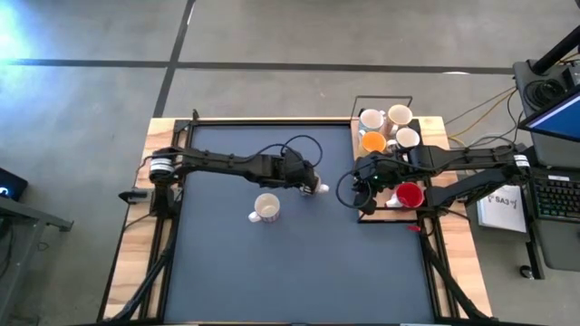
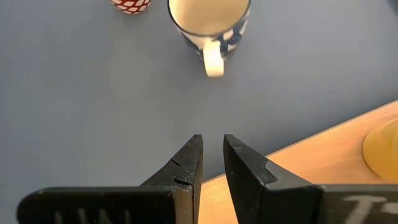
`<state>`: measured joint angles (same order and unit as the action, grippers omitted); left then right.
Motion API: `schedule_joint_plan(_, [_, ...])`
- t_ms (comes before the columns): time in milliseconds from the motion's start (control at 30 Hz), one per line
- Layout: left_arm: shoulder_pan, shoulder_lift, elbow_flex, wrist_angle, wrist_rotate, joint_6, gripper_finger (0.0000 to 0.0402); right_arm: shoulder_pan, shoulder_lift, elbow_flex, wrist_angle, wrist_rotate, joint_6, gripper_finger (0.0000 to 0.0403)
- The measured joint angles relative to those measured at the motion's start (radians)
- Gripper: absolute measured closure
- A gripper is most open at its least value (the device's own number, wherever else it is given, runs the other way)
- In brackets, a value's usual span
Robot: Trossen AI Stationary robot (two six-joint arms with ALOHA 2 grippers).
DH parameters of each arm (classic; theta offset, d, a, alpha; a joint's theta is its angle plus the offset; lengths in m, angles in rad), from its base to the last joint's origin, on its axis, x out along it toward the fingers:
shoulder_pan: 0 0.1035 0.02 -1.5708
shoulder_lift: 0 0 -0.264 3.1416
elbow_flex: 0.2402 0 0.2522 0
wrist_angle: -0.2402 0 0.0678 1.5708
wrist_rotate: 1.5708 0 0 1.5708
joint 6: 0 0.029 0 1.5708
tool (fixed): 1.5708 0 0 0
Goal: Place coffee mugs
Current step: Move the blue cup to the top right of the table
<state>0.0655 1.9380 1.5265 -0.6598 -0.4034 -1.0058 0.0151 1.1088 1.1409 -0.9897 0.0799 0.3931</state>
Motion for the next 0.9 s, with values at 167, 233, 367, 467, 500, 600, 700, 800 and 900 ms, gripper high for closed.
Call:
schedule_joint_plan(167, [0.009, 0.084, 0.104, 0.007, -0.002, 0.038, 0.0396, 0.0, 0.0, 0.0, 0.0, 0.0, 0.0, 0.0349])
schedule_joint_plan(233, [0.013, 0.122, 0.154, 0.0, -0.002, 0.063, 0.0396, 0.0, 0.0, 0.0, 0.0, 0.0, 0.0, 0.0349])
schedule_joint_plan(367, [0.019, 0.185, 0.258, -0.034, -0.004, 0.091, 0.0396, 0.0, 0.0, 0.0, -0.001, 0.0, 0.0, 0.0349])
schedule_joint_plan(467, [0.025, 0.225, 0.32, -0.073, -0.007, 0.125, 0.0396, 0.0, 0.0, 0.0, -0.001, 0.0, 0.0, 0.0349])
schedule_joint_plan(500, [0.028, 0.234, 0.335, -0.074, -0.002, 0.134, 0.0396, 0.0, 0.0, 0.0, -0.001, -0.001, 0.0, 0.0349])
schedule_joint_plan(600, [0.04, 0.256, 0.368, -0.074, 0.0, 0.153, 0.0396, 0.0, 0.0, 0.0, -0.001, 0.0, 0.0, 0.0349])
schedule_joint_plan(700, [0.057, 0.272, 0.393, -0.069, 0.001, 0.157, 0.0396, 0.0, 0.0, 0.0, -0.001, -0.001, 0.0, 0.0349])
schedule_joint_plan(800, [0.074, 0.289, 0.411, -0.055, -0.006, 0.157, 0.0396, 0.0, 0.0, 0.0, -0.001, -0.001, -0.001, 0.0349])
schedule_joint_plan(900, [0.086, 0.297, 0.423, -0.054, -0.002, 0.157, 0.0394, 0.0, 0.0, 0.0, -0.003, 0.0, -0.002, 0.0349])
